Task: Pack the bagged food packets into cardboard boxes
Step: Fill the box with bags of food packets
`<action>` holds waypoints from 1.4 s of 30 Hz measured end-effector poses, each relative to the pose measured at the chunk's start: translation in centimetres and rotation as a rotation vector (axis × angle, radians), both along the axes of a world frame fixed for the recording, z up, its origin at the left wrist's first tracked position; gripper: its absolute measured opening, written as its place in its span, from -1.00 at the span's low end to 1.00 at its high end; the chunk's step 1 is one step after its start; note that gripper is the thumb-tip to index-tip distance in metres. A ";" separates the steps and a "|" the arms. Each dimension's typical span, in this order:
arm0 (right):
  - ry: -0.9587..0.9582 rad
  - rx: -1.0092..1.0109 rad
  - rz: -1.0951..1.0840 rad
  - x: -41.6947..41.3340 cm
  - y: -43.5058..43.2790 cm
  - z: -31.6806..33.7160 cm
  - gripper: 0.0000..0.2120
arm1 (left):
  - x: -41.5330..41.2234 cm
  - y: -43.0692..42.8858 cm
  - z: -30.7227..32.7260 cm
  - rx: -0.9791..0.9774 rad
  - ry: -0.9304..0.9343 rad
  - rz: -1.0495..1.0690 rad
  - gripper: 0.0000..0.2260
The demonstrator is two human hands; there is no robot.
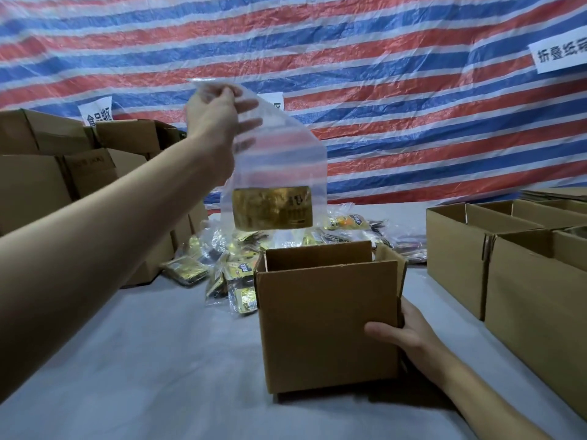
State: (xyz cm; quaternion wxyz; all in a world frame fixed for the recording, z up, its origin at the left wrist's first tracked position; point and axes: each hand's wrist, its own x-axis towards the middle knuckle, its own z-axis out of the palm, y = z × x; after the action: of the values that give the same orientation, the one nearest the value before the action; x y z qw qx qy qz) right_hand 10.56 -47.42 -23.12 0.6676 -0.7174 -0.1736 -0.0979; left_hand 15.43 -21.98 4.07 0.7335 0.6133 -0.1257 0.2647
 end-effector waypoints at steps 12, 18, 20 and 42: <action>0.015 0.018 0.002 0.1 0.1 -0.1 -0.12 | -1.4 -5.5 -0.9 -0.024 0.100 -0.182 -0.84; 0.013 -0.003 0.022 0.1 0.0 -0.1 -0.24 | -0.3 -5.6 -4.4 -0.037 0.135 -0.198 -0.86; 0.002 0.000 0.014 0.1 -0.1 -0.2 -0.24 | 0.1 -5.1 -5.5 -0.066 0.120 -0.185 -0.86; -0.023 -0.041 -0.005 -0.1 0.1 0.1 -0.24 | -0.4 -5.0 -10.6 -0.235 0.130 -0.214 -0.83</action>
State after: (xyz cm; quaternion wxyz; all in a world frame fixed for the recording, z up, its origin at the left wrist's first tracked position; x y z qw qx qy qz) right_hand 10.48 -47.28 -22.98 0.6502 -0.7304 -0.1813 -0.1042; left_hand 15.00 -26.94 -6.49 0.8308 0.5222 -0.1109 0.1576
